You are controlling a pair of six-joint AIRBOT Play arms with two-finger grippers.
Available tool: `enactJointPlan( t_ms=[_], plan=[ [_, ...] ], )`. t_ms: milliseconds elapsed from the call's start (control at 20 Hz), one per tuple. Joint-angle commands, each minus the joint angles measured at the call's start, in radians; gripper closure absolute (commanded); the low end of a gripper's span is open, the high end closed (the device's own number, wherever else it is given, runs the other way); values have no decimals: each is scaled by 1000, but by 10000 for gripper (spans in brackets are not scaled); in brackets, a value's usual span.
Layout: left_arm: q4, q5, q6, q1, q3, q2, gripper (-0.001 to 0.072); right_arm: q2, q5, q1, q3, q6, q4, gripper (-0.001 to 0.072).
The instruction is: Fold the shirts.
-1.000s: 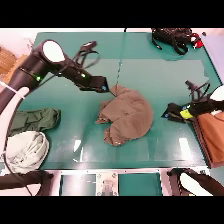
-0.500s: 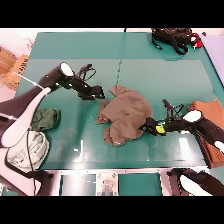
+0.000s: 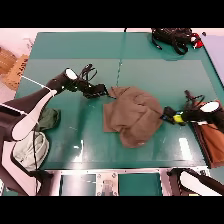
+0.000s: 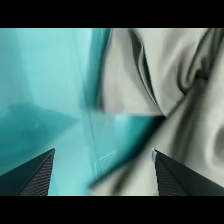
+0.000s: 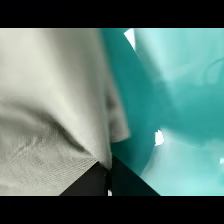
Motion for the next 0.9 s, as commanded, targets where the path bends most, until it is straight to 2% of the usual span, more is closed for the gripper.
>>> enactJointPlan(
  t_ms=[0, 300, 350, 450, 500, 550, 600, 700, 750, 850],
  plan=[
    [-32, 54, 12, -13, 0, -3, -13, -55, 42, -105, 93, -51, -74, 692],
    [-40, 254, 30, -152, 1, -34, -12, -126, 40, -27, 95, -55, -69, 691],
    [-42, 262, 29, -171, 1, -53, 24, -126, 39, -23, 98, -55, -67, 692],
    [-39, 249, 31, -183, 1, -74, 263, -126, 40, -22, 99, -55, -67, 692],
    [-37, 254, 38, -181, 1, -74, 439, -126, 40, -22, 99, -55, -67, 692],
    [-31, 259, 38, -172, 7, -74, 686, -126, 42, -22, 99, -55, -67, 692],
    [-31, 254, 37, -158, 20, -73, 684, -126, 51, -22, 101, -54, -67, 692],
    [-14, 139, 36, -107, 100, -69, 686, -125, 91, -31, 122, -53, -68, 692],
    [26, 60, 32, -74, 150, -52, 686, -119, 129, -43, 148, -53, -69, 692],
    [169, -34, -31, -19, 227, 34, 687, -90, 214, -78, 227, -53, -70, 693]
  ],
)
